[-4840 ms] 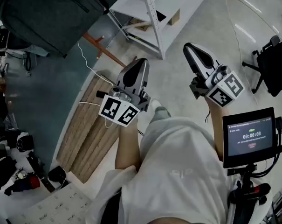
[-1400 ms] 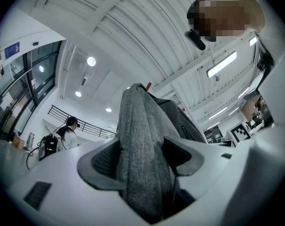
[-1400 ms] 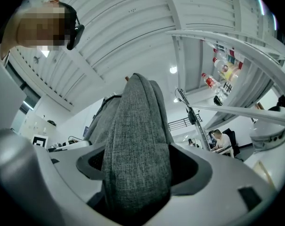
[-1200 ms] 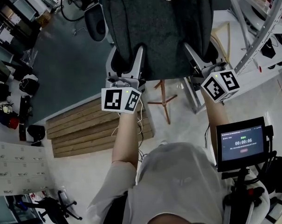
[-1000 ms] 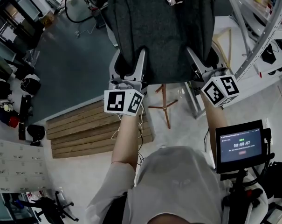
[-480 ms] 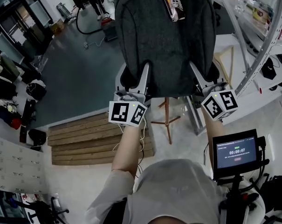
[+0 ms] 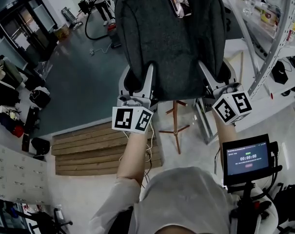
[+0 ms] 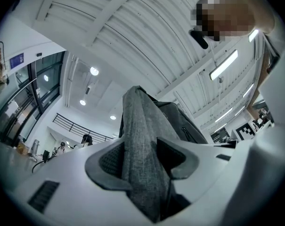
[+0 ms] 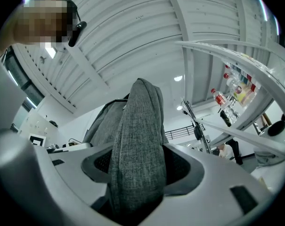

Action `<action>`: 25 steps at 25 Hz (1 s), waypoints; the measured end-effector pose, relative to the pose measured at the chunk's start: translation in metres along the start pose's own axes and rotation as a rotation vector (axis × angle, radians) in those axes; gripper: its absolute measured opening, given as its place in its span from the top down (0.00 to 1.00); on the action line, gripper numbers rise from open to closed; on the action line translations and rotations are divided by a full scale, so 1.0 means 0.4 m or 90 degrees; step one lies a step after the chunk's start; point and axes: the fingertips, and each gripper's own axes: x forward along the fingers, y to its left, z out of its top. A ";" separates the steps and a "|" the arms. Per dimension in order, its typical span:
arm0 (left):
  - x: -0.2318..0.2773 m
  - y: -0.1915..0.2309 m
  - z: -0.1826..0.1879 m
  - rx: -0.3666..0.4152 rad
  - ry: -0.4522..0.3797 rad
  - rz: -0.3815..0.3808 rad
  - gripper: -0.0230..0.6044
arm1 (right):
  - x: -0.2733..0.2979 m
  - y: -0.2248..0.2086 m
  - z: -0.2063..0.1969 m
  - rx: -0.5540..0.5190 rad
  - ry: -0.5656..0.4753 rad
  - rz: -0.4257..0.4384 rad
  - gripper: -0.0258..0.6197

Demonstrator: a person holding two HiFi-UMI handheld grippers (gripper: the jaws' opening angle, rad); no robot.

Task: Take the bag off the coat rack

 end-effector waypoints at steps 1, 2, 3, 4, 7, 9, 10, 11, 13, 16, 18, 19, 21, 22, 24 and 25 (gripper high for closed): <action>0.001 -0.007 0.010 0.002 -0.004 0.000 0.64 | -0.003 0.001 0.011 -0.001 -0.004 0.003 0.52; 0.001 -0.013 0.021 0.004 -0.008 -0.001 0.64 | -0.005 0.002 0.022 -0.003 -0.008 0.005 0.52; 0.001 -0.020 0.032 0.007 -0.013 -0.001 0.64 | -0.008 0.005 0.034 -0.003 -0.011 0.007 0.52; 0.001 -0.026 0.043 0.009 -0.017 -0.002 0.64 | -0.010 0.008 0.046 -0.003 -0.013 0.008 0.52; -0.005 -0.042 0.074 0.014 -0.028 -0.002 0.64 | -0.019 0.019 0.076 -0.006 -0.022 0.013 0.52; -0.010 -0.053 0.094 0.018 -0.035 -0.002 0.64 | -0.026 0.026 0.095 -0.009 -0.028 0.017 0.52; -0.012 -0.058 0.103 0.020 -0.038 -0.002 0.64 | -0.029 0.029 0.103 -0.010 -0.031 0.018 0.52; -0.013 -0.063 0.113 0.022 -0.041 -0.003 0.64 | -0.032 0.032 0.112 -0.011 -0.034 0.019 0.52; -0.015 -0.076 0.131 0.025 -0.047 -0.005 0.64 | -0.041 0.037 0.131 -0.013 -0.041 0.021 0.52; -0.018 -0.098 0.159 0.031 -0.056 -0.009 0.64 | -0.057 0.044 0.161 -0.017 -0.052 0.021 0.52; -0.018 -0.115 0.177 0.035 -0.060 -0.014 0.64 | -0.069 0.045 0.180 -0.018 -0.059 0.019 0.52; -0.018 -0.123 0.186 0.038 -0.062 -0.017 0.64 | -0.076 0.045 0.190 -0.019 -0.063 0.018 0.52; -0.017 -0.143 0.200 0.040 -0.065 -0.025 0.64 | -0.093 0.045 0.208 -0.020 -0.070 0.013 0.52; -0.016 -0.153 0.206 0.040 -0.067 -0.029 0.64 | -0.102 0.044 0.217 -0.021 -0.073 0.010 0.52; -0.014 -0.174 0.213 0.036 -0.069 -0.041 0.64 | -0.123 0.041 0.233 -0.026 -0.077 0.000 0.52; -0.012 -0.183 0.216 0.033 -0.070 -0.047 0.65 | -0.134 0.040 0.242 -0.029 -0.079 -0.006 0.52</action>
